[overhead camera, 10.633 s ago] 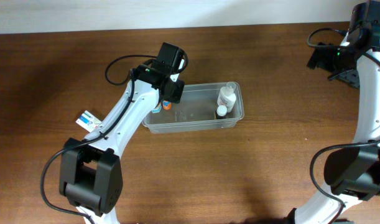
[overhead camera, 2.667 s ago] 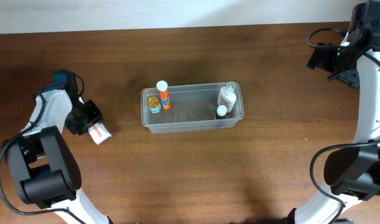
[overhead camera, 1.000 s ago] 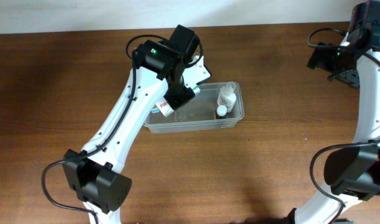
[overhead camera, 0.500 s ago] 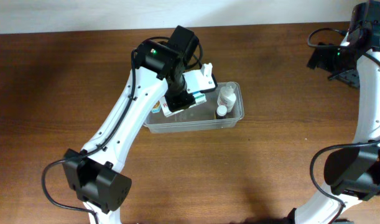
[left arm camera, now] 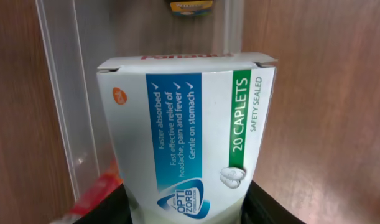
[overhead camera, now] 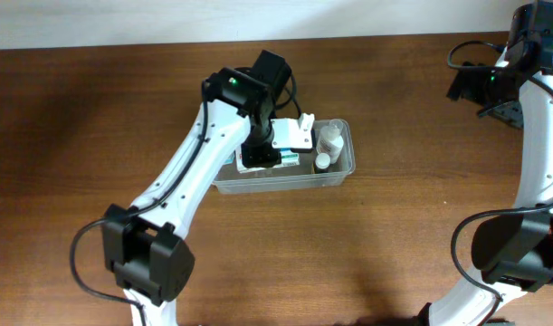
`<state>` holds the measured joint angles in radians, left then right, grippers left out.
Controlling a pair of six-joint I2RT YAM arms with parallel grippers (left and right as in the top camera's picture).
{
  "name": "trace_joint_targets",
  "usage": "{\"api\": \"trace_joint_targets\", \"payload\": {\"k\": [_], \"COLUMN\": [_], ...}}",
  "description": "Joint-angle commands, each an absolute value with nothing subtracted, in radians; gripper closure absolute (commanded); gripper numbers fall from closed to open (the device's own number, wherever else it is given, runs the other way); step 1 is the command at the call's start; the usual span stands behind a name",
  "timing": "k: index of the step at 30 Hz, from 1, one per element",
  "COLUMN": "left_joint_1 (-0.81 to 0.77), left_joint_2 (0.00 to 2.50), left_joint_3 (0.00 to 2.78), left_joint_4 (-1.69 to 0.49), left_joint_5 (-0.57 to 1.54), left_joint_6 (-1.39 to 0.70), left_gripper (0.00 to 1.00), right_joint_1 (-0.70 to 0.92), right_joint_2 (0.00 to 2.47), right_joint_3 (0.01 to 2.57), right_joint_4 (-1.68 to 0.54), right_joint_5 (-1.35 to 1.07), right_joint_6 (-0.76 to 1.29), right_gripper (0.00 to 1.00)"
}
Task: Pack container
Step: 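Carry the Panadol box over the container and lower it flat inside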
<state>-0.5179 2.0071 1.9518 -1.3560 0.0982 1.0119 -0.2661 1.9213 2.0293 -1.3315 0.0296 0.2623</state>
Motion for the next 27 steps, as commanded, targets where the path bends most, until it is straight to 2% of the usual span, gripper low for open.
{"api": "trace_joint_targets", "payload": {"k": [1, 8, 11, 16, 27], "left_joint_1": [-0.514, -0.514, -0.514, -0.514, -0.514], "left_joint_2": [2.066, 2.105, 2.111, 2.111, 2.111], "left_joint_3": [1.934, 1.933, 1.933, 1.933, 1.935], "left_joint_4": [-1.327, -1.31, -1.312, -1.312, -1.313], "left_joint_5": [0.112, 0.087, 0.078, 0.078, 0.035], "left_joint_6": [1.053, 1.053, 1.053, 1.053, 1.052], "left_gripper": [0.53, 0.52, 0.45, 0.39, 0.38], "right_joint_1": [-0.271, -0.271, -0.271, -0.271, -0.271], "right_joint_2": [1.893, 1.893, 1.893, 1.893, 1.893], "right_joint_3": [2.048, 2.048, 2.048, 2.048, 2.048], "right_joint_4": [-1.332, -1.332, -1.332, -1.332, -1.332], "right_joint_5": [0.039, 0.039, 0.039, 0.039, 0.039], "right_joint_6": [0.27, 0.27, 0.27, 0.27, 0.27], "right_gripper": [0.02, 0.02, 0.02, 0.02, 0.02]}}
